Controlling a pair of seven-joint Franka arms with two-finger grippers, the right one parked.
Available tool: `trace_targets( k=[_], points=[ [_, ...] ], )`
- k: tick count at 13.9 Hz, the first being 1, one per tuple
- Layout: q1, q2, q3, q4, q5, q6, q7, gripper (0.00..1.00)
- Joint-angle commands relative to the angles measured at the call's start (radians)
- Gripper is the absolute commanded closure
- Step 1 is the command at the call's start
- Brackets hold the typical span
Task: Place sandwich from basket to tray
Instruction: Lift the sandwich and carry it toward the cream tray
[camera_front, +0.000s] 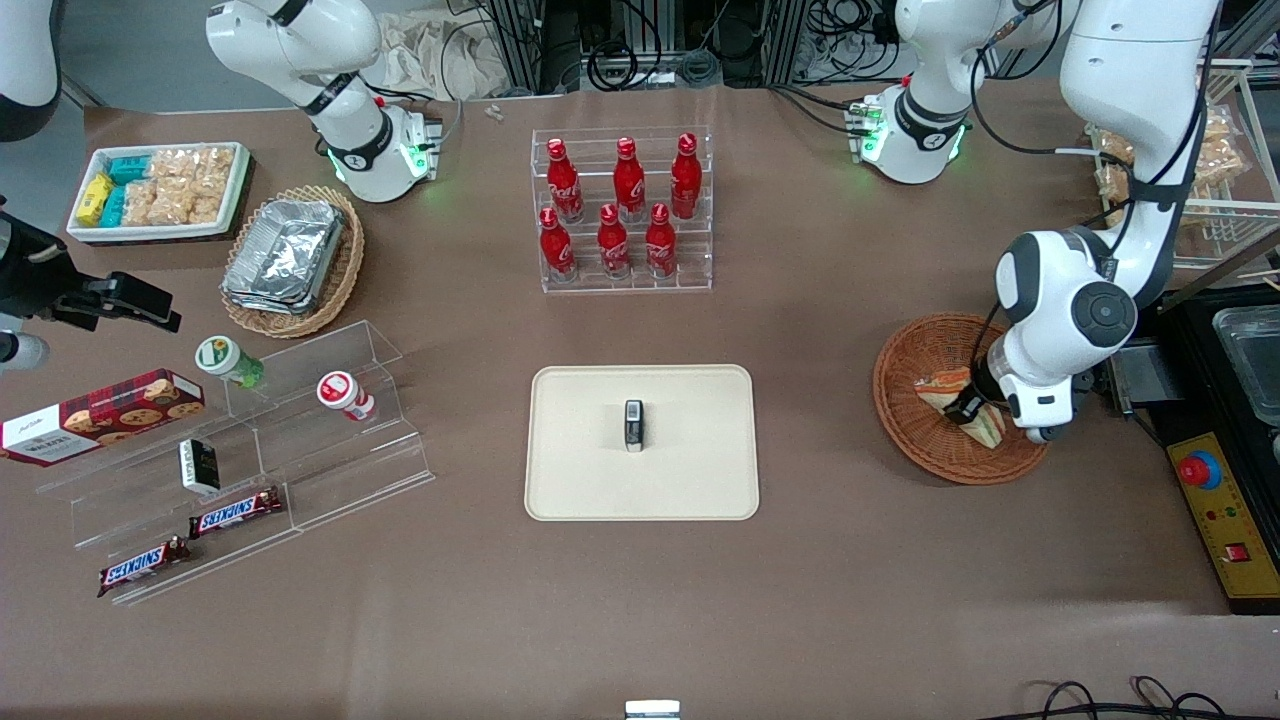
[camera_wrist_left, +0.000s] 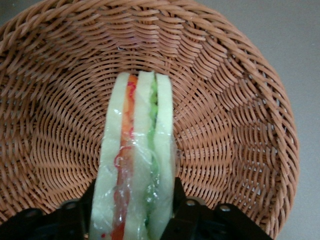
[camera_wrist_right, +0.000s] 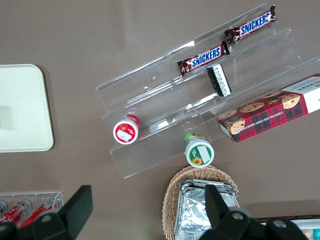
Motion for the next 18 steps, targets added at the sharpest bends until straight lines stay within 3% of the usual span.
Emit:
trace_targets(
  k=[1,3,7,10,13,15,18],
  points=[
    [-0.005,-0.026,-0.002,0.004,-0.006,0.000,-0.016,1.00],
    [-0.005,-0.099,-0.003,0.007,-0.004,-0.064,0.005,1.00],
    [-0.009,-0.285,-0.009,0.105,-0.004,-0.439,0.252,1.00],
    [-0.009,-0.333,-0.093,0.176,-0.007,-0.554,0.370,1.00],
    [-0.003,-0.305,-0.280,0.259,-0.012,-0.535,0.390,1.00],
    [0.000,-0.229,-0.392,0.320,-0.010,-0.503,0.465,1.00],
    [-0.002,-0.107,-0.514,0.378,0.014,-0.399,0.424,1.00]
  ],
)
